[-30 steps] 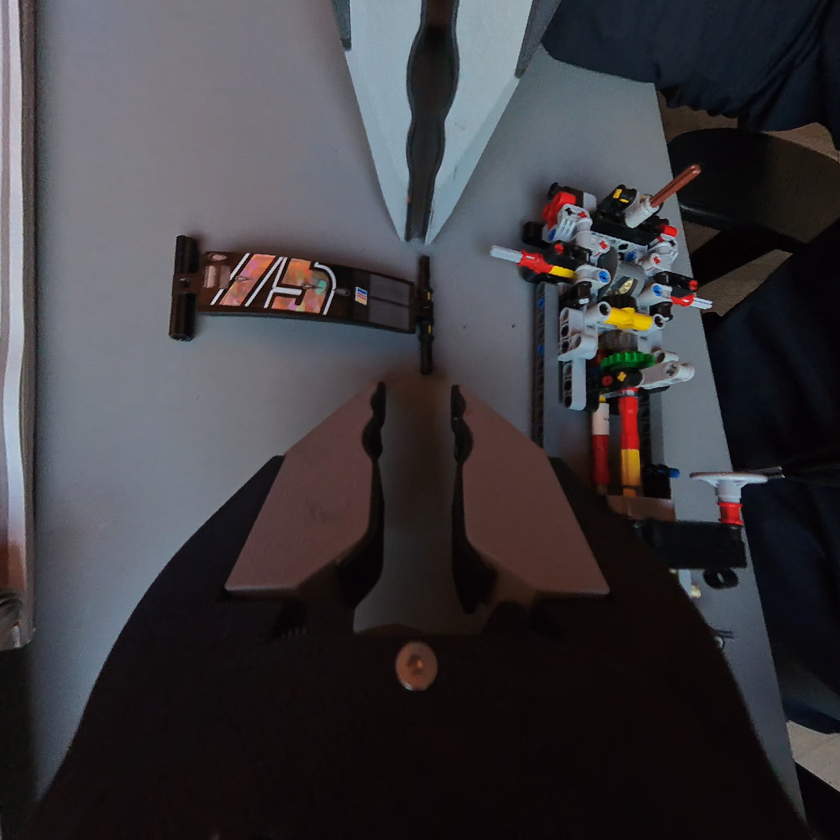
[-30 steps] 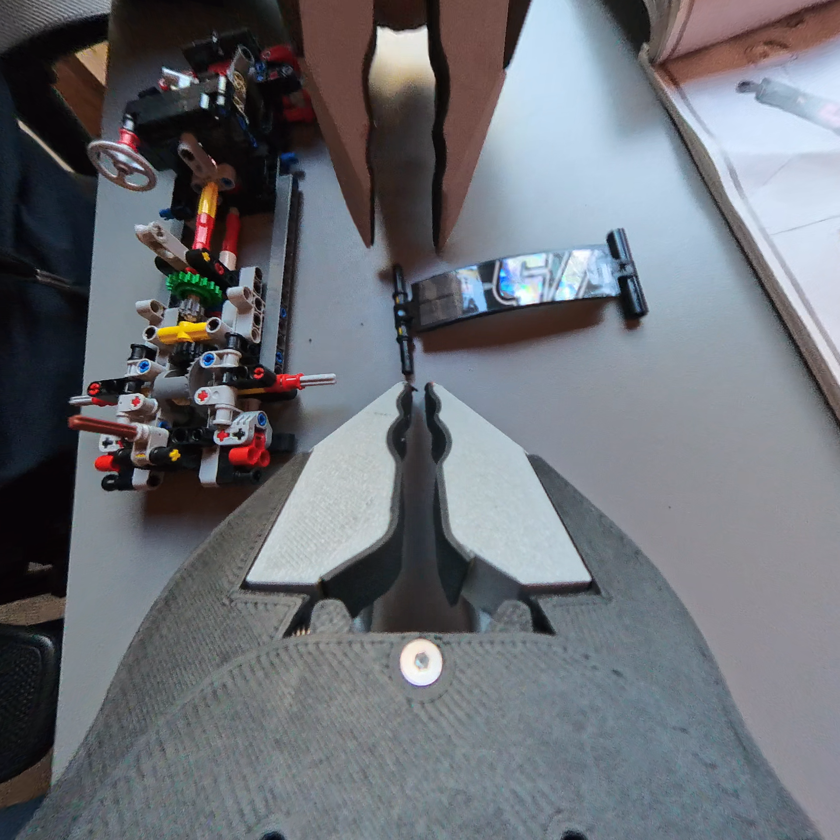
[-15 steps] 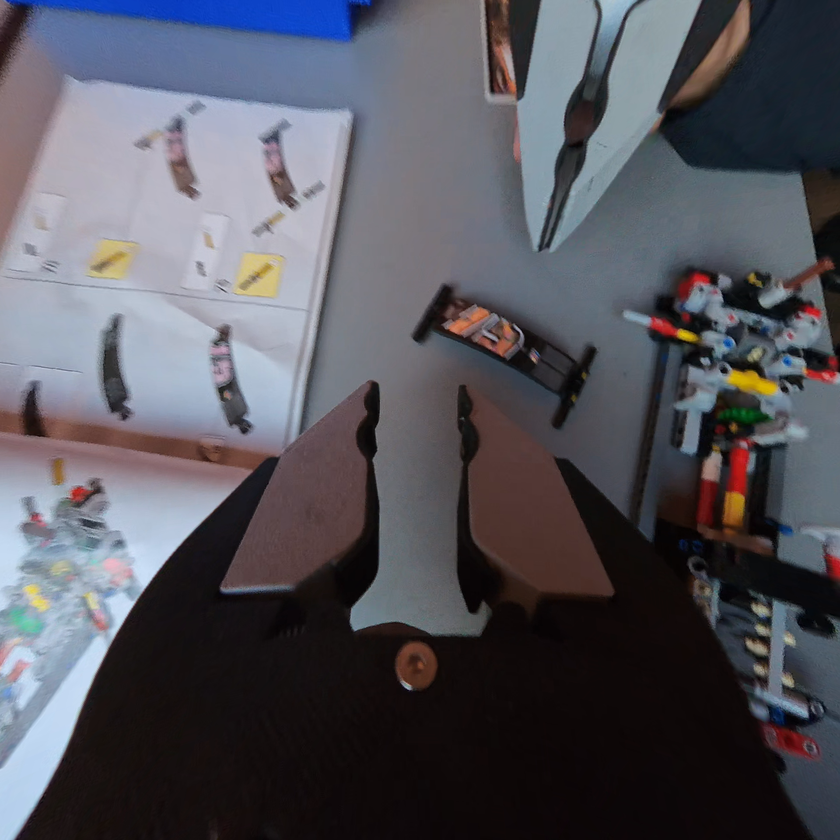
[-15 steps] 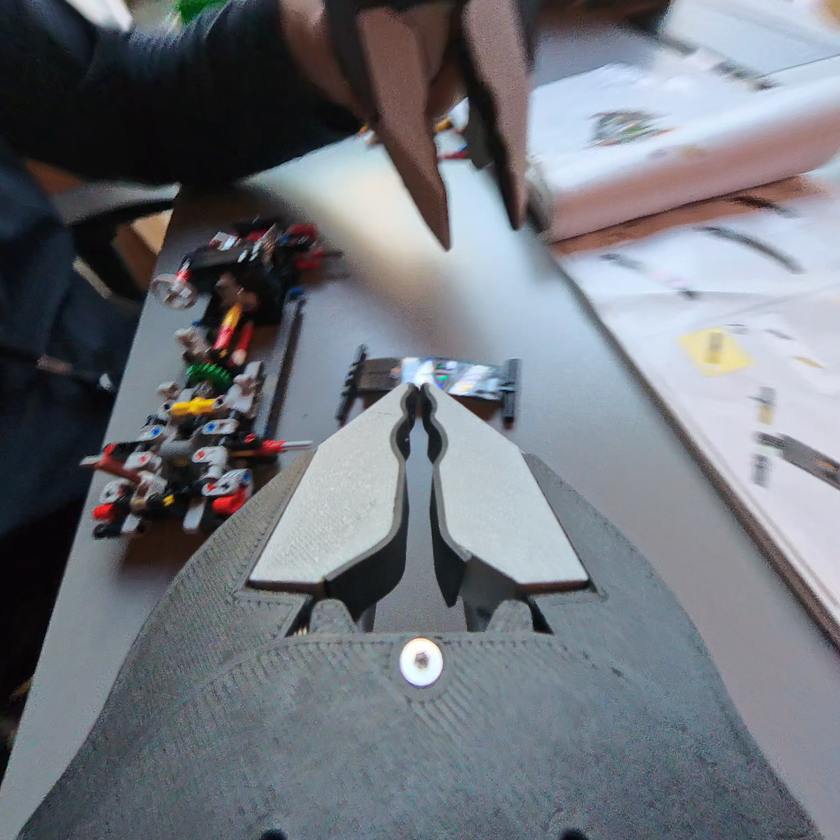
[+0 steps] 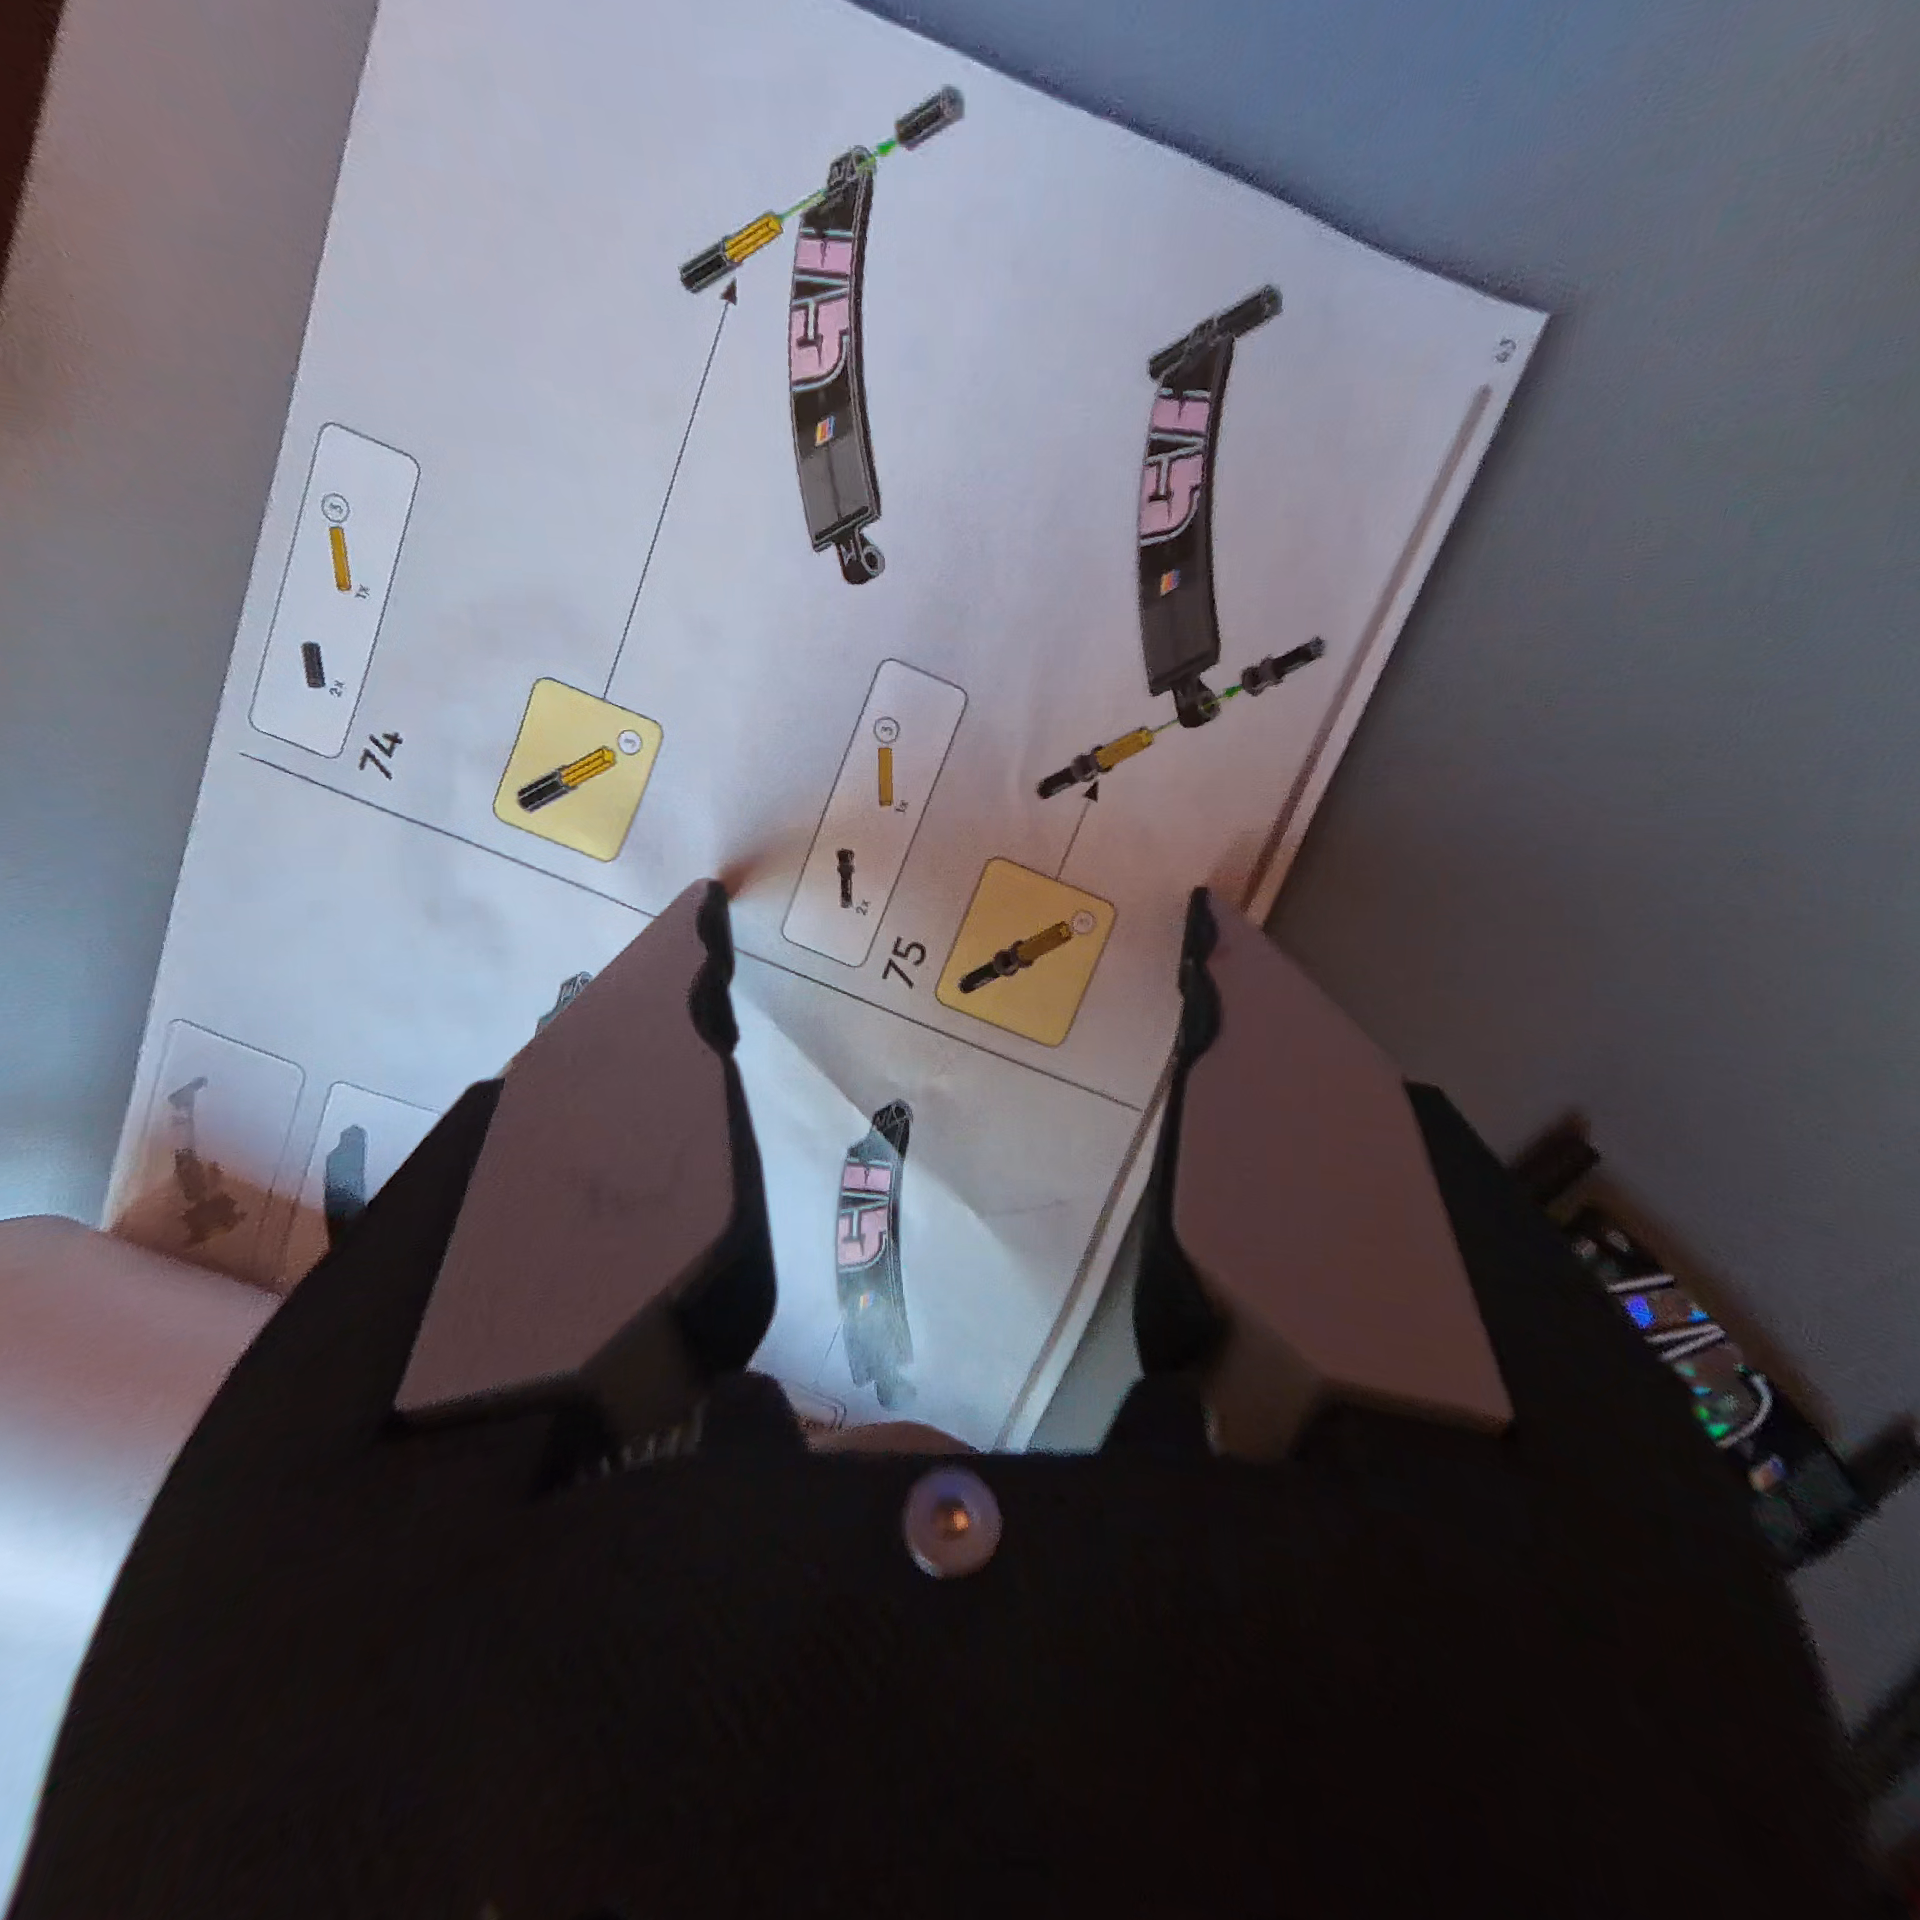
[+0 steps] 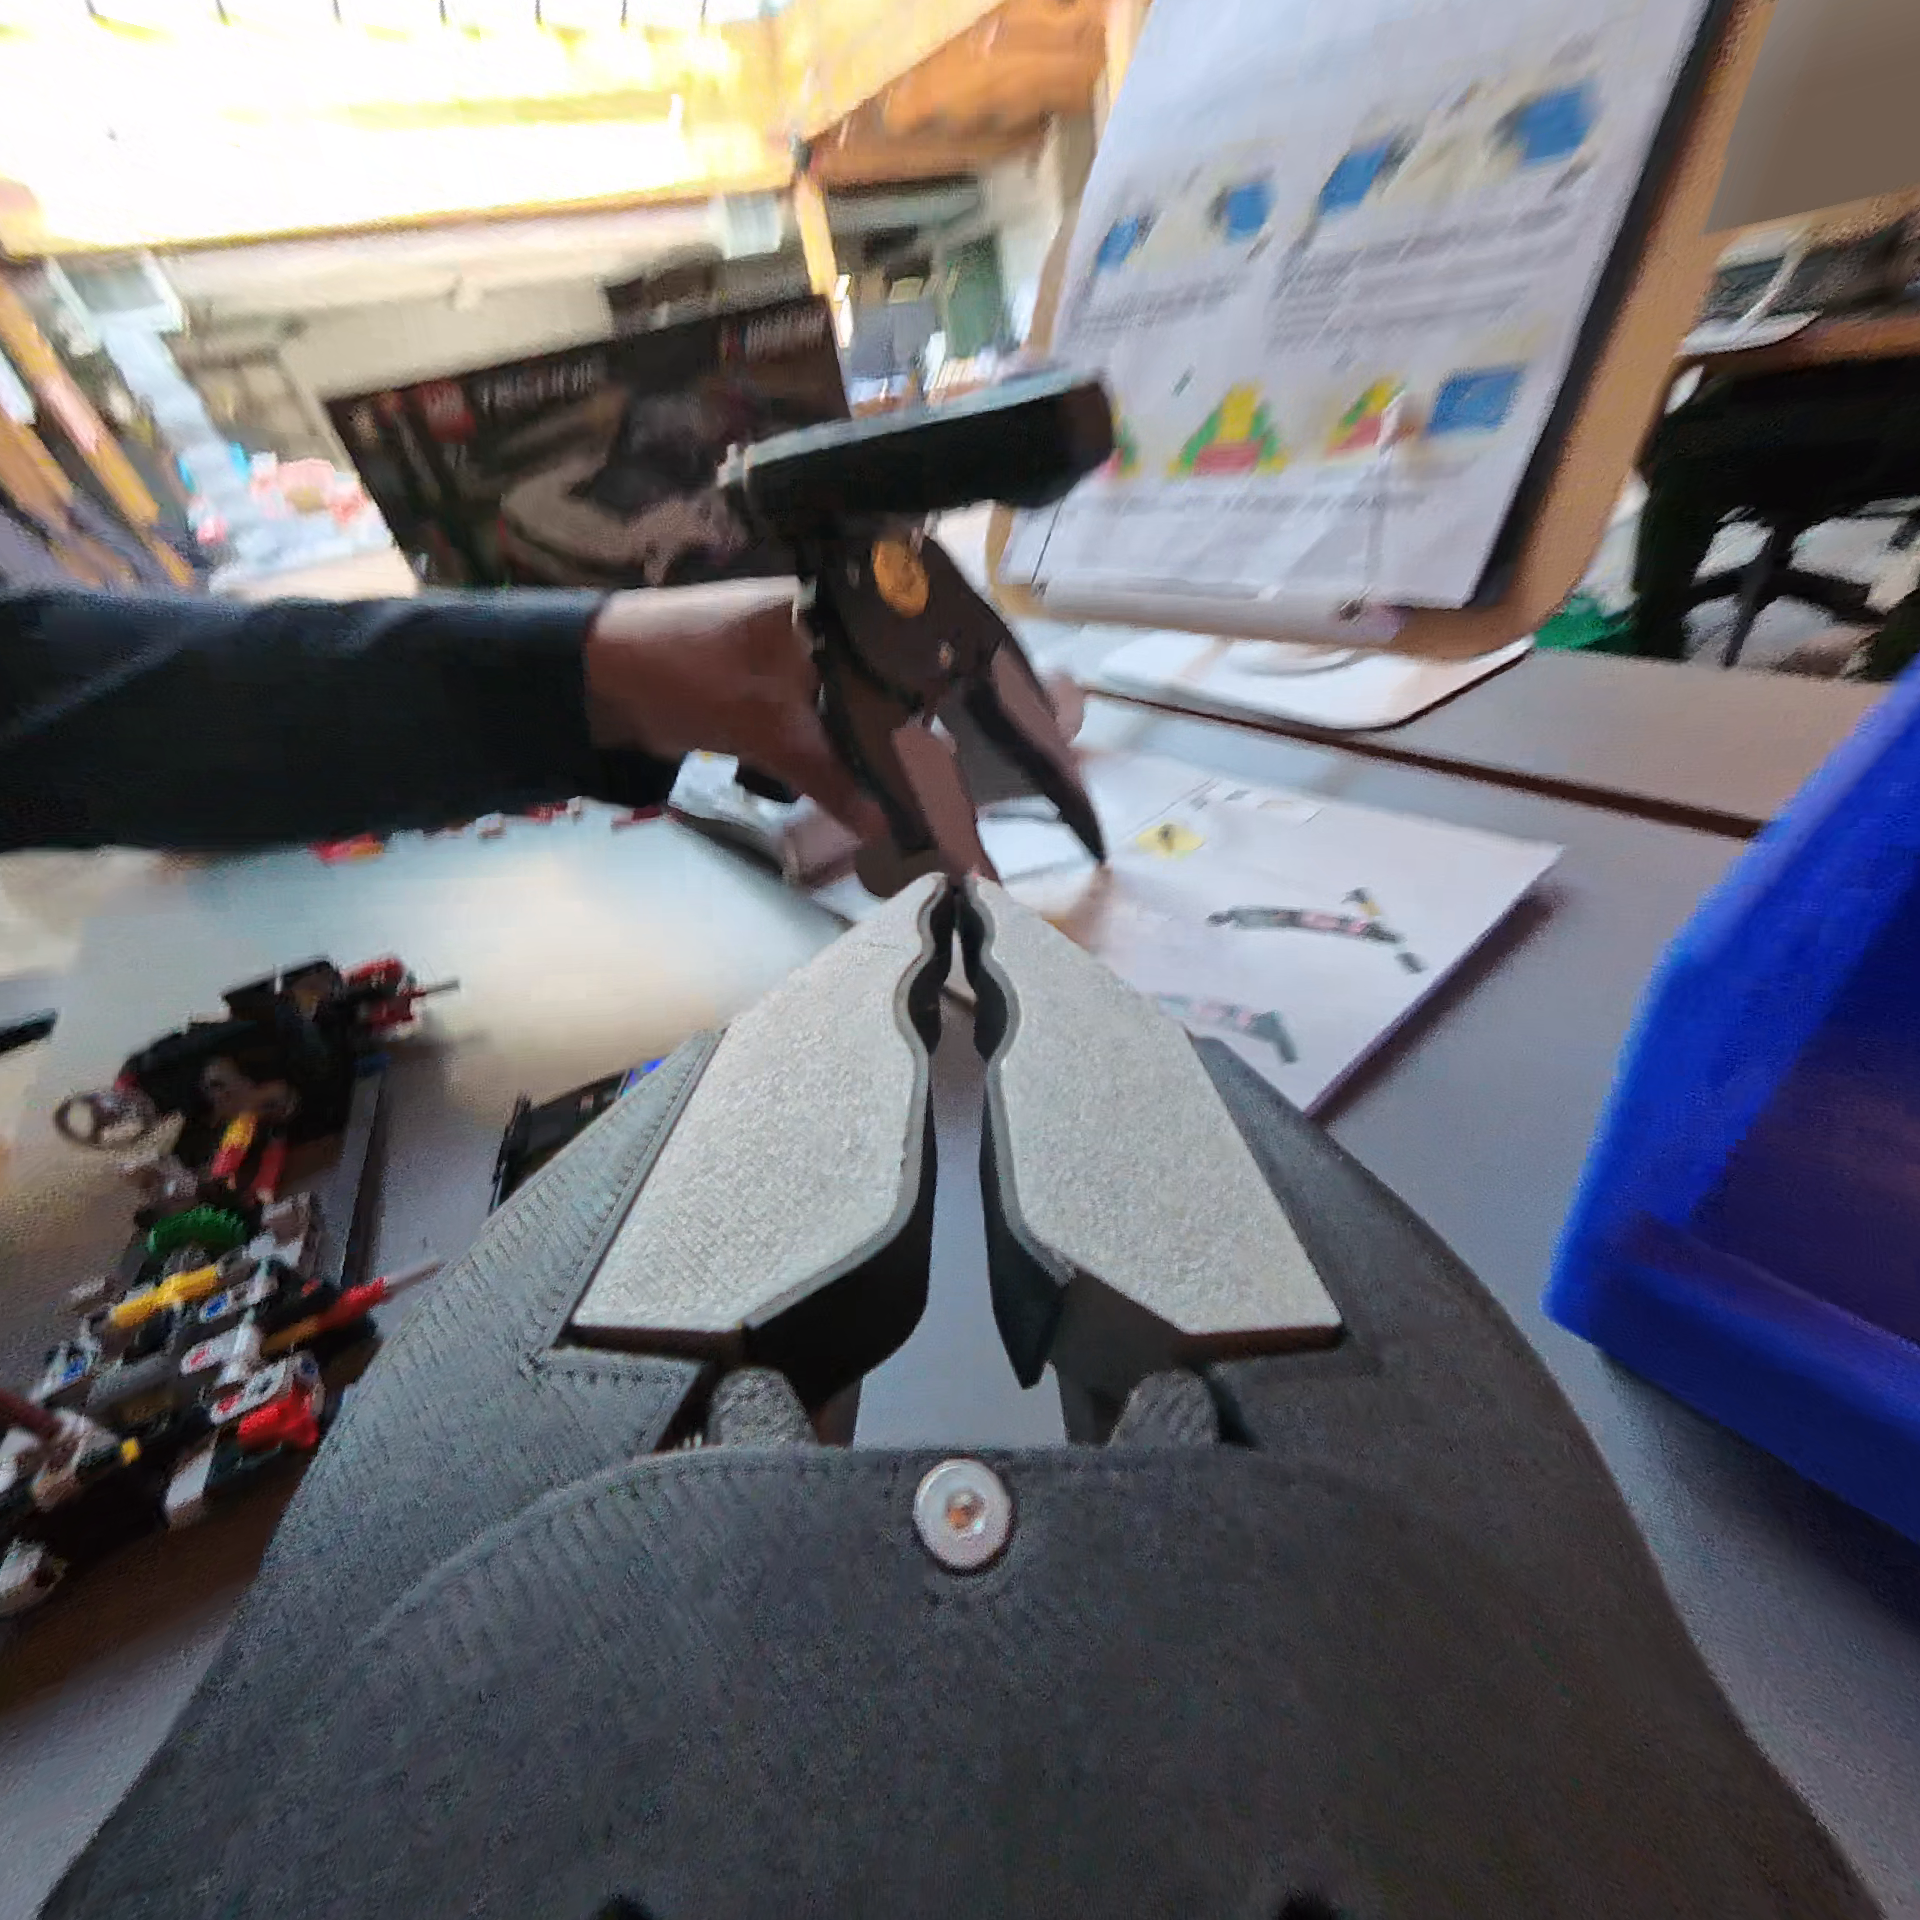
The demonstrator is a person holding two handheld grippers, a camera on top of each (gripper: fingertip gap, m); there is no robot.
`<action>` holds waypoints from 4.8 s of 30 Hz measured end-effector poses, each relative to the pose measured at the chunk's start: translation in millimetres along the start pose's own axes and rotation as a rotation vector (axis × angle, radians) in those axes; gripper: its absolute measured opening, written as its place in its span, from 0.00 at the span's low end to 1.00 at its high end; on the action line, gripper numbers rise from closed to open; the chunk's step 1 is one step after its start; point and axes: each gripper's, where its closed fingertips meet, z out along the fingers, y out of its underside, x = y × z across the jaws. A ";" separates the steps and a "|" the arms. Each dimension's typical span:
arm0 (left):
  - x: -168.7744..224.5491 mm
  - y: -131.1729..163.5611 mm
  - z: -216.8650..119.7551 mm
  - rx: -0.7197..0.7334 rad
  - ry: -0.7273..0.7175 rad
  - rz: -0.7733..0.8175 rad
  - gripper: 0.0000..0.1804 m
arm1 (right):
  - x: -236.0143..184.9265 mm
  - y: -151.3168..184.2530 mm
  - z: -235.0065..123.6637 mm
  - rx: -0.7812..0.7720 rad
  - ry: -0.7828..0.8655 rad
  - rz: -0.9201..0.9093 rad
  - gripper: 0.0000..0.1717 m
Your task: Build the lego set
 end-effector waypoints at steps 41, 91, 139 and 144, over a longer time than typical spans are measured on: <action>-11.6 -3.3 0.3 0.265 0.071 -0.022 0.00 | 82.3 80.7 46.0 -0.703 0.472 -0.731 0.01; -81.9 307.9 -164.7 0.400 -0.111 -0.670 0.09 | 36.0 58.7 55.6 -0.449 0.219 -0.396 0.16; -56.4 306.7 -205.3 0.596 -0.391 -0.200 0.12 | -68.9 51.8 211.8 -0.688 -0.119 -0.118 0.16; -56.9 307.2 -201.7 0.581 -0.402 -0.189 0.12 | -48.8 48.7 165.5 -0.593 -0.061 -0.140 0.16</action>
